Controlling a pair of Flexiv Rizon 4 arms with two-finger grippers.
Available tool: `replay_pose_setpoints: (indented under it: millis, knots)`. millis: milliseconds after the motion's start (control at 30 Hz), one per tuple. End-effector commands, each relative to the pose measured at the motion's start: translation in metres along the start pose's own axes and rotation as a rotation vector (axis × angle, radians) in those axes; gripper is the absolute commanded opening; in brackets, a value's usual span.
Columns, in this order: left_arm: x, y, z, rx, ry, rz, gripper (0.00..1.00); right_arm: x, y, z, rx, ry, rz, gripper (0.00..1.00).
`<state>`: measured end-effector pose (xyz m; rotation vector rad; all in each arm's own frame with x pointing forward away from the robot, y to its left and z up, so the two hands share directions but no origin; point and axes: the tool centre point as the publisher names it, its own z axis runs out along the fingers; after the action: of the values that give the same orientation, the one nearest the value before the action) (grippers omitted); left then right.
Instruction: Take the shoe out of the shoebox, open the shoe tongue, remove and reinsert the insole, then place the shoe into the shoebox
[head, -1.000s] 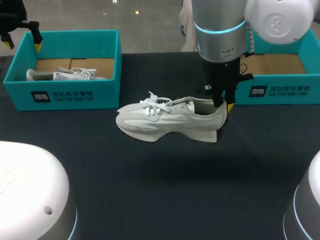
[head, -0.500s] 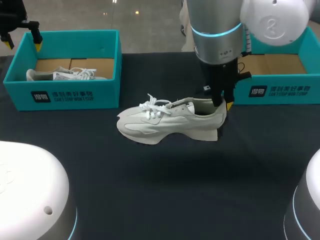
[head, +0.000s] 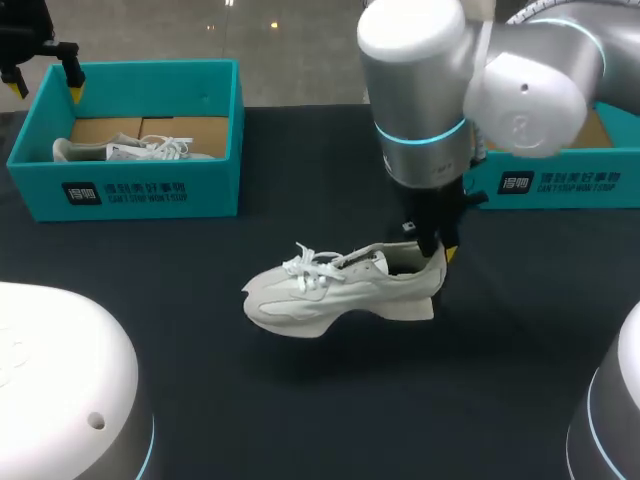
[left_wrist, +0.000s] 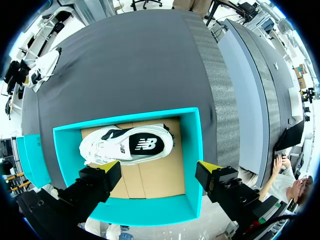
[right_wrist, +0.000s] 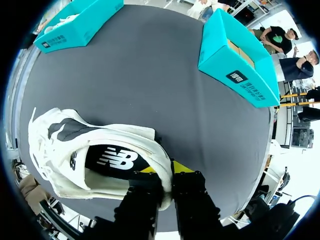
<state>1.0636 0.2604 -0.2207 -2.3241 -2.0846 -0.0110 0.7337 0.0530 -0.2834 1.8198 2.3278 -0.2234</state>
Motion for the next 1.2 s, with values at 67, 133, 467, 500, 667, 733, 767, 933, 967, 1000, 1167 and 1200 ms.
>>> replay_pose_setpoints:
  millis: [67,133,467,500,667,733,767,933,967,1000,1167,1200]
  knots:
    - [0.000,0.000,0.000,0.000,0.000,0.001,1.00,0.011,0.006,0.036,0.015,-0.011,0.001,0.00]
    - [0.000,0.000,0.000,0.000,0.000,0.001,1.00,0.014,0.008,0.047,0.025,-0.025,-0.009,0.00]
    - [0.000,0.000,0.000,0.000,0.000,0.001,1.00,0.018,0.006,0.077,0.069,-0.063,0.007,0.00]
    - [0.000,0.000,0.000,0.000,0.000,0.001,1.00,0.019,0.006,0.078,0.069,-0.063,0.008,0.00]
    - [0.000,0.000,0.000,0.000,0.000,0.001,1.00,0.021,0.006,0.083,0.075,-0.067,0.009,0.00]
    - [0.000,0.000,0.000,0.000,0.000,0.001,1.00,0.020,0.005,0.083,0.078,-0.068,0.014,0.00]
    - [0.000,0.000,0.000,0.000,0.000,0.001,1.00,0.018,0.004,0.081,0.079,-0.069,0.015,0.21]
    - [0.000,0.000,0.000,0.000,0.000,0.001,1.00,0.007,-0.002,0.055,0.085,-0.049,0.023,1.00]
    - [0.000,0.000,0.000,0.000,0.000,0.001,1.00,0.004,-0.003,0.047,0.074,-0.036,0.014,1.00]
    - [0.000,0.000,0.000,0.000,0.000,0.001,1.00,0.002,-0.003,0.038,0.076,-0.026,0.000,1.00]
    - [0.000,0.000,0.000,0.000,0.000,0.001,1.00,-0.012,0.000,-0.001,-0.011,0.097,-0.230,1.00]
    - [0.000,0.000,0.000,0.000,0.000,0.001,1.00,-0.013,0.001,-0.006,-0.052,0.133,-0.343,1.00]
